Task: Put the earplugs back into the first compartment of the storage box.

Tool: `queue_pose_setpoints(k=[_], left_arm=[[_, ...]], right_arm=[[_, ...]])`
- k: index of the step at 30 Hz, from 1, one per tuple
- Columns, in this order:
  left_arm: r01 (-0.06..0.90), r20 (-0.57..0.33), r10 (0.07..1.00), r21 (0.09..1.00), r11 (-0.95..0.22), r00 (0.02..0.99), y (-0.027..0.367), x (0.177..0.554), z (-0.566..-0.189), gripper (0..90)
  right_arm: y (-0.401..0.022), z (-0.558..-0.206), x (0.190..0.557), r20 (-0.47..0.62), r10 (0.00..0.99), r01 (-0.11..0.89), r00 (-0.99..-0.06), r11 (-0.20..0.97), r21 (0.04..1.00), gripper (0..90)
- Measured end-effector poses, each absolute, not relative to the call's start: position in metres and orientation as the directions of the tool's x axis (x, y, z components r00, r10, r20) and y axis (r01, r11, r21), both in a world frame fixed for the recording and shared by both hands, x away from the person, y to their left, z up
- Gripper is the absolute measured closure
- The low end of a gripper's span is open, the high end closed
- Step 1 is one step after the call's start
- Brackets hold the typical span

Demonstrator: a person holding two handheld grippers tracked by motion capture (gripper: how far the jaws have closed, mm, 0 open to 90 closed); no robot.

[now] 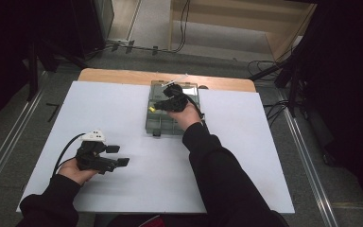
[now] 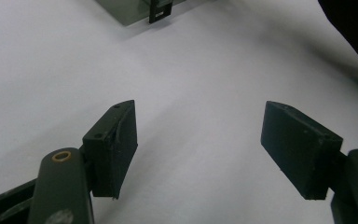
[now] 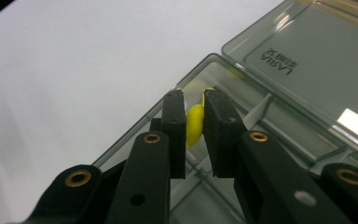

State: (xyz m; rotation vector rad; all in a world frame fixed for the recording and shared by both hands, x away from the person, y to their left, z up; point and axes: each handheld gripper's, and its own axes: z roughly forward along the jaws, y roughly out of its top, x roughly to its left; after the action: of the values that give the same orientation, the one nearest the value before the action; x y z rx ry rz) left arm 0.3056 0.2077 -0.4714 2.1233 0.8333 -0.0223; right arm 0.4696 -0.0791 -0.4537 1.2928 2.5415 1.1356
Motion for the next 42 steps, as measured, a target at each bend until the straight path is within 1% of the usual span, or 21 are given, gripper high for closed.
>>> queue_pose_setpoints(k=[3,4,6,12,16,21,22,31,37,39,41,42], left_arm=[[0.567,-0.301,0.541,0.701,-0.433,0.785,0.207,0.306,-0.47,27.3],[0.571,-0.319,0.535,0.709,-0.413,0.783,0.207,0.306,-0.47,27.2],[0.575,-0.328,0.531,0.711,-0.405,0.781,0.207,0.306,-0.468,27.2],[0.588,-0.33,0.548,0.701,-0.403,0.769,0.204,0.31,-0.467,27.1],[0.589,-0.323,0.558,0.701,-0.402,0.765,0.202,0.314,-0.466,26.7],[0.603,-0.341,0.562,0.698,-0.386,0.754,0.199,0.319,-0.464,26.4],[0.605,-0.35,0.555,0.699,-0.381,0.754,0.198,0.32,-0.464,24.8],[0.601,-0.324,0.566,0.683,-0.414,0.758,0.179,0.333,-0.46,24.0],[0.61,-0.333,0.57,0.68,-0.406,0.751,0.17,0.347,-0.457,23.9],[0.62,-0.346,0.573,0.679,-0.393,0.743,0.168,0.352,-0.456,23.9],[0.643,-0.381,0.57,0.667,-0.377,0.728,0.167,0.355,-0.455,24.0],[0.648,-0.38,0.577,0.663,-0.375,0.723,0.166,0.357,-0.452,23.9]], right_arm=[[-0.078,-0.459,0.474,0.245,0.735,0.675,-0.632,0.367,0.64,74.6],[-0.077,-0.459,0.474,0.245,0.735,0.677,-0.632,0.369,0.637,73.4],[-0.077,-0.461,0.474,0.253,0.734,0.675,-0.631,0.357,0.646,65.6],[-0.077,-0.461,0.473,0.227,0.728,0.653,-0.647,0.375,0.658,57.2],[-0.083,-0.457,0.47,0.252,0.724,0.662,-0.642,0.357,0.659,51.6],[-0.096,-0.451,0.462,0.245,0.715,0.642,-0.655,0.354,0.68,49.8],[-0.098,-0.45,0.461,0.246,0.713,0.639,-0.656,0.352,0.684,49.3],[-0.125,-0.447,0.448,0.275,0.71,0.648,-0.648,0.324,0.689,44.0],[-0.145,-0.448,0.443,0.287,0.721,0.66,-0.63,0.303,0.687,42.9],[-0.152,-0.45,0.442,0.291,0.729,0.668,-0.62,0.296,0.683,42.3],[-0.157,-0.451,0.441,0.294,0.735,0.674,-0.611,0.288,0.681,41.9],[-0.159,-0.451,0.441,0.293,0.735,0.673,-0.611,0.288,0.682,41.5]])
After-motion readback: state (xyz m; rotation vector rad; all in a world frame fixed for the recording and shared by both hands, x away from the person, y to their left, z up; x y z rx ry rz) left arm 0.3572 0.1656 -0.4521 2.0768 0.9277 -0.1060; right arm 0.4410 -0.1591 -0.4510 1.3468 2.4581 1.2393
